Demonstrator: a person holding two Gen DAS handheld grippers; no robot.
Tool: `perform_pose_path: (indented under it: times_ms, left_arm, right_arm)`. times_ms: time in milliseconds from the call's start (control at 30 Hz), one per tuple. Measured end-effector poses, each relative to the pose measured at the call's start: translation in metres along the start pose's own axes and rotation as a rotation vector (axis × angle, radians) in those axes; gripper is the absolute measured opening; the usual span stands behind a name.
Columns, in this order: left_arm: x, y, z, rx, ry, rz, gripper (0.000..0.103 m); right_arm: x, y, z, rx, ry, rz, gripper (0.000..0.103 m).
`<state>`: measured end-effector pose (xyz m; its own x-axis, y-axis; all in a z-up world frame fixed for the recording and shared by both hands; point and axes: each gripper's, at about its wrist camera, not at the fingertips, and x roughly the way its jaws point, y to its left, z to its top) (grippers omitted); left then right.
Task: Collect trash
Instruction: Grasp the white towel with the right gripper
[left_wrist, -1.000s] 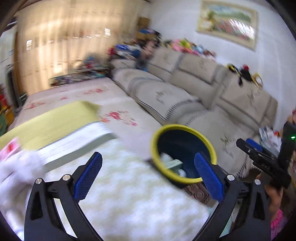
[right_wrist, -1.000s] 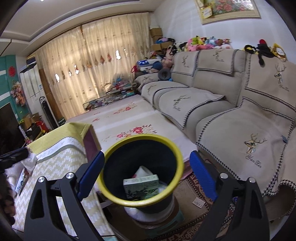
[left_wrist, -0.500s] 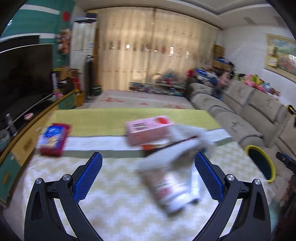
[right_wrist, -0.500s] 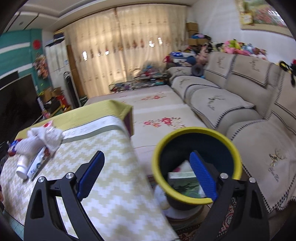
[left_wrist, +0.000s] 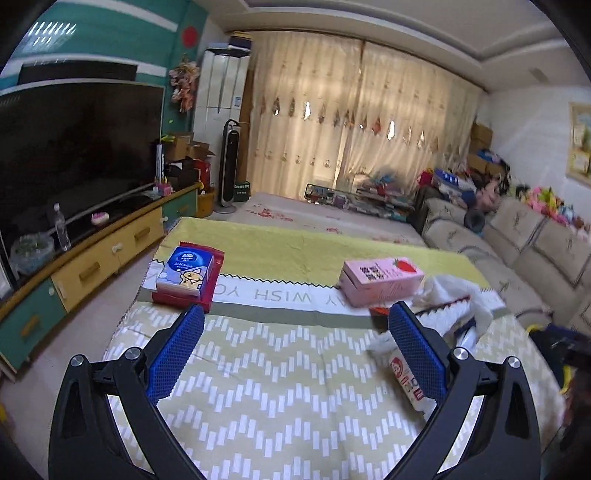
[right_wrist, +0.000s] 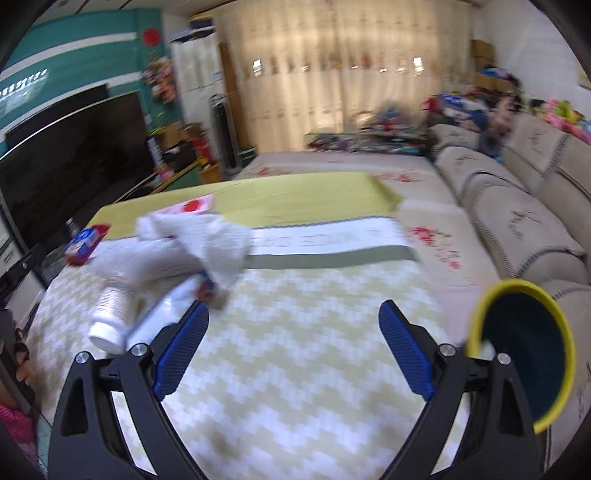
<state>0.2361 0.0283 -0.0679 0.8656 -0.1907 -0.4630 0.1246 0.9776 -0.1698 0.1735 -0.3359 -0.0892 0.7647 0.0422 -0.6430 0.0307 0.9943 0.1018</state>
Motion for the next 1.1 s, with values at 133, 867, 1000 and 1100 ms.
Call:
perform_pose_path:
  times_ms: [133, 867, 1000, 1100]
  left_arm:
    - [0.001, 0.005, -0.001, -0.032, 0.010, -0.015, 0.098]
    - [0.012, -0.010, -0.010, -0.004, 0.056, -0.060, 0.098]
    - [0.013, -0.012, -0.010, -0.002, 0.058, -0.061, 0.098]
    - [0.013, -0.012, -0.011, 0.000, 0.061, -0.063, 0.098]
  right_arm:
    - [0.025, 0.026, 0.016, -0.069, 0.039, 0.044, 0.085]
    - [0.062, 0.022, 0.060, -0.014, 0.086, 0.157, 0.006]
    - [0.051, 0.019, 0.080, -0.007, 0.047, 0.158, 0.006]
    - [0.040, 0.019, 0.096, -0.006, 0.013, 0.164, 0.006]
